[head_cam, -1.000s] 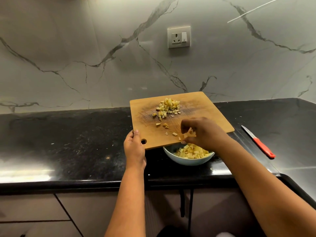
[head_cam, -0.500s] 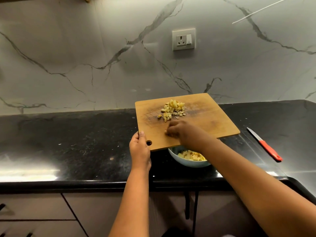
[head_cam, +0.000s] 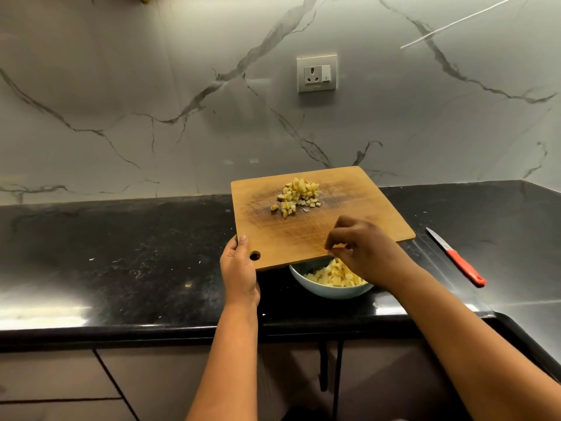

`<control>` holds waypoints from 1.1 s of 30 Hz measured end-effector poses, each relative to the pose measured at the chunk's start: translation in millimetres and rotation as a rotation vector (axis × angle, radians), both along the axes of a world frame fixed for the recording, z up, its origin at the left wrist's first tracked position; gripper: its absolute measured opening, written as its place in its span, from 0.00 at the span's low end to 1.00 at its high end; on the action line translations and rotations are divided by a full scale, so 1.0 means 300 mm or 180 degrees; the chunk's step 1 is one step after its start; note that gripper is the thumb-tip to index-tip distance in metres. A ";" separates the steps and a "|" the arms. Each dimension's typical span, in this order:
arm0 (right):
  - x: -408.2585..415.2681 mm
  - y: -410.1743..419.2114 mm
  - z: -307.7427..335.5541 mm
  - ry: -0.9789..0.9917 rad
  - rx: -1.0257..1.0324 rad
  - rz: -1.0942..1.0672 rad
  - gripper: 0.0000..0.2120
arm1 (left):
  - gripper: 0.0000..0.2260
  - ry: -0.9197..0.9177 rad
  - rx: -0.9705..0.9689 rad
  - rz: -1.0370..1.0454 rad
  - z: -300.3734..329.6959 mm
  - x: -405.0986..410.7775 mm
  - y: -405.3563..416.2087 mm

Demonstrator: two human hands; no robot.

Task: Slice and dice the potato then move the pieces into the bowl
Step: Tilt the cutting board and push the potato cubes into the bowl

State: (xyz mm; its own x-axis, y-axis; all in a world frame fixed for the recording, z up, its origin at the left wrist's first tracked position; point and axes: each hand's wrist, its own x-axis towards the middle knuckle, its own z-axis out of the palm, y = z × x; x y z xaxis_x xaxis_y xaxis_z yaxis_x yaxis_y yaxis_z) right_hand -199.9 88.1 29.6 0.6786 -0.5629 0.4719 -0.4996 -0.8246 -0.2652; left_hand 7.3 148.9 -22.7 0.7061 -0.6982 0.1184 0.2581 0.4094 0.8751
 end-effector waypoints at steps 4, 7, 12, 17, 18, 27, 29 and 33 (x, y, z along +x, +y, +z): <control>0.059 -0.095 0.041 -0.0479 0.0484 0.0082 0.11 | 0.10 0.0062 -0.0073 -0.0065 0.003 -0.001 -0.001; 0.126 -0.185 0.100 -0.0566 0.0384 -0.0196 0.16 | 0.10 0.0140 -0.0133 -0.0053 -0.005 0.002 -0.008; 0.293 -0.269 0.183 0.0289 0.0323 -0.0366 0.27 | 0.10 0.0080 -0.0200 -0.0125 -0.006 0.006 -0.010; 0.315 -0.278 0.186 0.0514 0.0074 -0.0506 0.21 | 0.11 0.0038 -0.0171 -0.0093 -0.007 0.008 -0.013; 0.301 -0.265 0.179 0.0460 0.0027 -0.0527 0.19 | 0.11 0.0044 -0.0156 -0.0082 -0.007 0.008 -0.014; 0.132 -0.025 0.068 0.1011 0.0157 -0.0517 0.24 | 0.11 0.0007 -0.0095 -0.0030 -0.001 0.007 -0.011; 0.101 0.023 0.035 0.0895 0.0247 -0.0483 0.23 | 0.11 -0.0002 -0.0079 -0.0036 0.001 0.004 -0.006; 0.050 0.076 -0.019 0.0624 0.0327 -0.0306 0.18 | 0.10 -0.0017 -0.0113 -0.0042 0.005 -0.002 0.004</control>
State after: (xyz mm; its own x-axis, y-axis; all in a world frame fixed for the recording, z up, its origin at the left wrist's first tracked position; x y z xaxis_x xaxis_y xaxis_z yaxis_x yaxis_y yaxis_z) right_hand -184.9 110.8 23.9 0.6926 -0.6676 0.2732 -0.6247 -0.7445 -0.2355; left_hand 6.8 150.0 -21.3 0.6961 -0.7027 0.1470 0.2591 0.4369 0.8614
